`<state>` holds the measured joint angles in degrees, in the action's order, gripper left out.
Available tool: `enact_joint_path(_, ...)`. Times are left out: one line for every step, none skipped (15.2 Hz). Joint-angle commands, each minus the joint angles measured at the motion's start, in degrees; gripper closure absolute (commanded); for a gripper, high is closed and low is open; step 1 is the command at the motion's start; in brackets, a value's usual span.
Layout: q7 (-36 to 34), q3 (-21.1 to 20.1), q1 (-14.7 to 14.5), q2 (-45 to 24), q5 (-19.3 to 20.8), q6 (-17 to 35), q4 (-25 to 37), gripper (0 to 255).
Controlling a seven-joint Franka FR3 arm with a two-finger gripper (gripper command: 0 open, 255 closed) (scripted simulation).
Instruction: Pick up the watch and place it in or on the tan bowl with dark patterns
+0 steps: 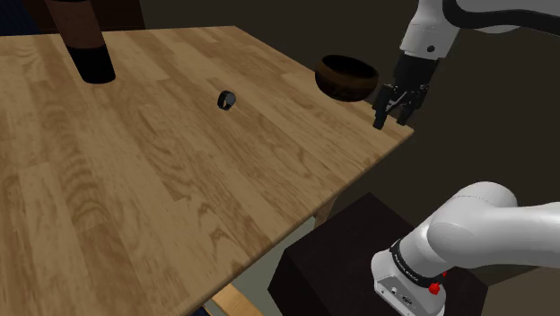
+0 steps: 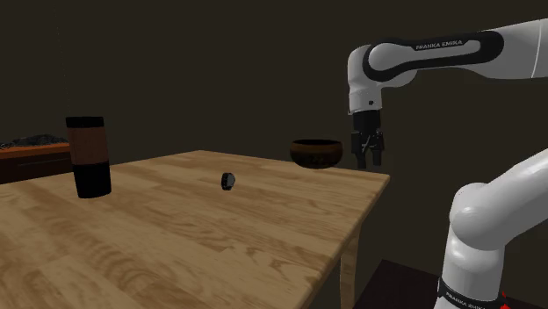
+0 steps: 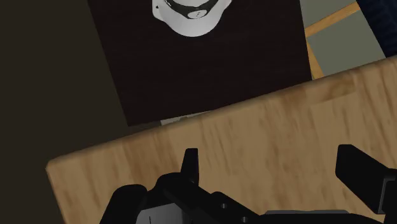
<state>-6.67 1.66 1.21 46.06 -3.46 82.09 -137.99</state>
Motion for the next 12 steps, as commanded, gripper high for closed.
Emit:
enact_joint_path(0.0, 0.0, 0.0, 0.0, 0.0, 0.0, 0.0, 0)
enact_joint_path(-0.7, -0.9, -0.5, -1.5, -0.7, 1.1, 0.7, 0)
enact_joint_path(-1.4, -1.9, -0.9, -3.0, -1.3, 2.1, 1.6, 0)
enact_joint_path(-2.1, -2.8, -1.4, -4.5, -1.9, 3.2, 2.4, 0)
enact_joint_path(-2.8, -3.7, -1.8, -6.0, -2.4, 4.2, 3.4, 0)
enact_joint_path(-3.5, -4.6, -2.2, -7.6, -2.9, 5.1, 4.3, 0)
enact_joint_path(-4.2, -5.4, -2.6, -9.2, -3.3, 6.1, 5.4, 0)
enact_joint_path(-4.9, -6.3, -2.9, -10.8, -3.7, 7.0, 6.5, 0)
enact_joint_path(-5.6, -7.2, -3.2, -12.5, -4.0, 7.8, 7.7, 0)
enact_joint_path(-6.4, -8.0, -3.5, -14.1, -4.2, 8.6, 8.9, 0)
enact_joint_path(-7.1, -8.9, -3.8, -15.8, -4.4, 9.4, 10.2, 0)
enact_joint_path(-7.8, -9.7, -4.1, -17.5, -4.5, 10.1, 11.6, 0)
